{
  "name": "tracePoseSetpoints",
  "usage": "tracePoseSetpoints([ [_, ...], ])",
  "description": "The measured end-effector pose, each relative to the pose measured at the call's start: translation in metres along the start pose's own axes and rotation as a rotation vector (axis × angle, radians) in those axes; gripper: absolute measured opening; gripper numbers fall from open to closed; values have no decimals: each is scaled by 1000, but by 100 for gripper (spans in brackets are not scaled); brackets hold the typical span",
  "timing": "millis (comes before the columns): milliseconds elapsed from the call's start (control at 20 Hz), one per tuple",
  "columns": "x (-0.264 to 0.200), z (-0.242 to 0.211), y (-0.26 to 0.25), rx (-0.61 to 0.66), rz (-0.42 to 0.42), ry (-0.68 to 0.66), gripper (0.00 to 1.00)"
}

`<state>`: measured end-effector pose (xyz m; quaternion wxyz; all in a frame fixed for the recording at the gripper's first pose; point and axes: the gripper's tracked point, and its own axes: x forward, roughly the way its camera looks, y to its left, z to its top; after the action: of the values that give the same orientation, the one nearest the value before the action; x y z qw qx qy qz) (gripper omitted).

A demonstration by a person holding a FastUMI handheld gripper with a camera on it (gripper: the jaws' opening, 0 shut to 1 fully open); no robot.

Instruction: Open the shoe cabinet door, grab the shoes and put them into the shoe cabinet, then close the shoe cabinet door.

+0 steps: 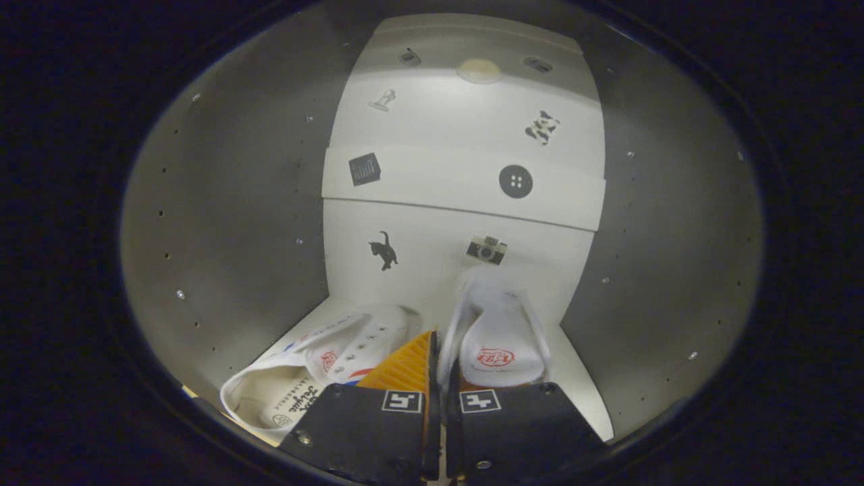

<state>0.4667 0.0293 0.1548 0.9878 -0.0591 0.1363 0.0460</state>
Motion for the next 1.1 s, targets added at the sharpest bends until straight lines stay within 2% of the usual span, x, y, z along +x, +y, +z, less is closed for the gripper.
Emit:
tracePoseSetpoints([
  [400, 22, -21, 2, 131, 36, 197, 8],
  [650, 22, -27, 0, 84, -13, 243, 9],
  [950, -8, -24, 1, 103, 3, 227, 19],
  [1100, -36, -18, 6, 69, 8, 184, 34],
])
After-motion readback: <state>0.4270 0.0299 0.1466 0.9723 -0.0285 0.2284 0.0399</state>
